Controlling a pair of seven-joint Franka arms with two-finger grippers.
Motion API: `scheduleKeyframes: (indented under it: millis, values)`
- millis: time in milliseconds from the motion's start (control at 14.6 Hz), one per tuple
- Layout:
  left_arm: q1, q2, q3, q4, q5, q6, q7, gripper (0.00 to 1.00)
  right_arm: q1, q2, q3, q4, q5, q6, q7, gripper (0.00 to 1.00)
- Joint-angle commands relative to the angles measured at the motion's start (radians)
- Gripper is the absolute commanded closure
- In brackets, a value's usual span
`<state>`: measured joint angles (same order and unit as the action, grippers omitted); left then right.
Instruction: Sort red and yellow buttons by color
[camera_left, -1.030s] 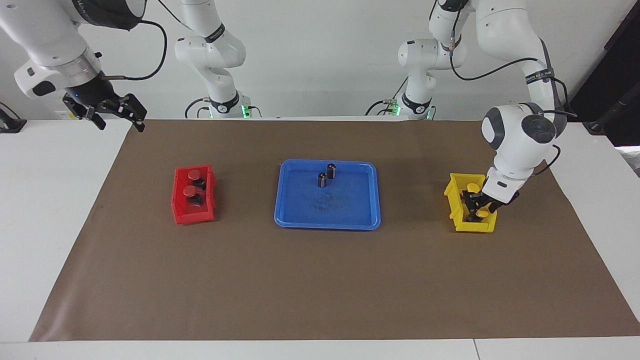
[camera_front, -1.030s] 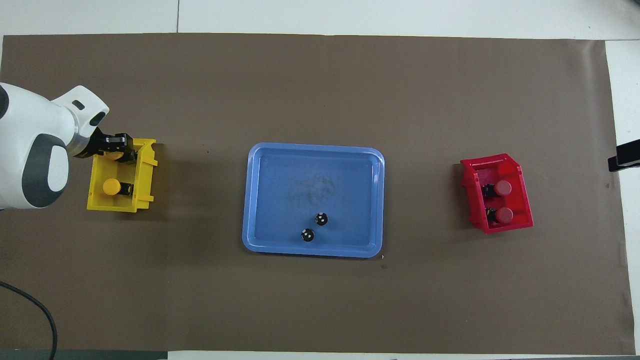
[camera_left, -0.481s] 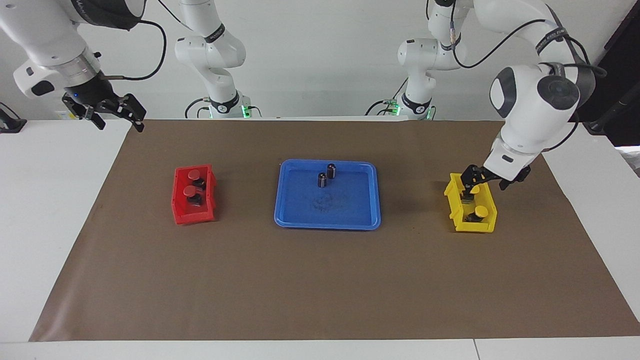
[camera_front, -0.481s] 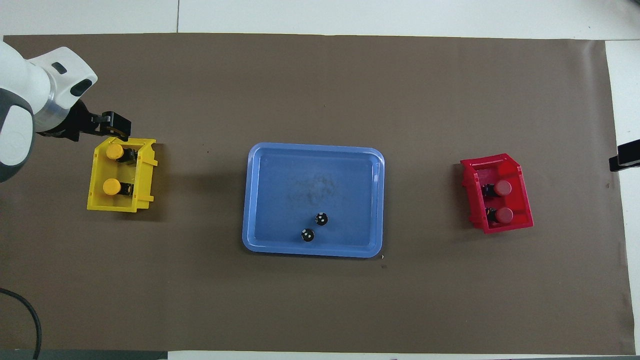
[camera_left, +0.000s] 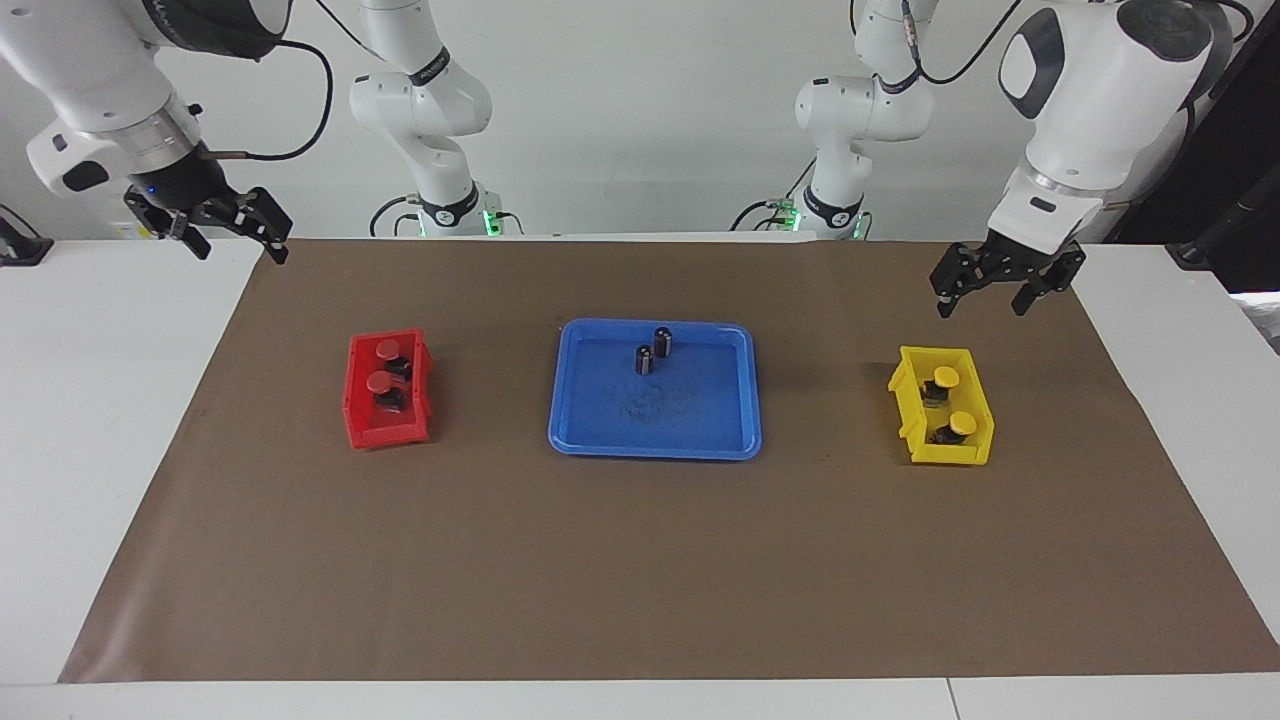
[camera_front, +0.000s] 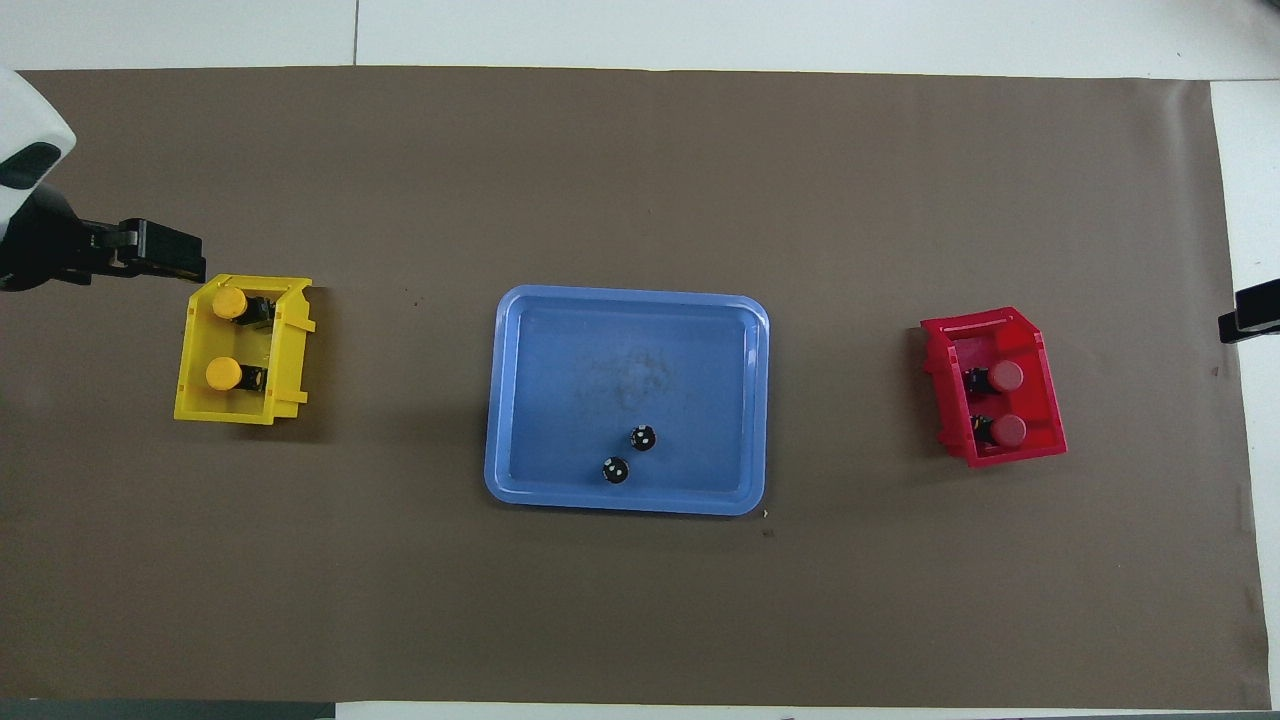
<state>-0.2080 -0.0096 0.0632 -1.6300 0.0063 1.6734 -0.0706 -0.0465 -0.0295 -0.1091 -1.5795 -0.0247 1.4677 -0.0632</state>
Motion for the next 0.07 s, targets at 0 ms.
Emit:
scheduleKeyframes:
  millis: [0]
  values:
    - [0.006, 0.000, 0.006, 0.013, -0.019, -0.040, 0.020, 0.00, -0.010, -0.016, 0.005, -0.016, 0.014, 0.008, 0.006, 0.00]
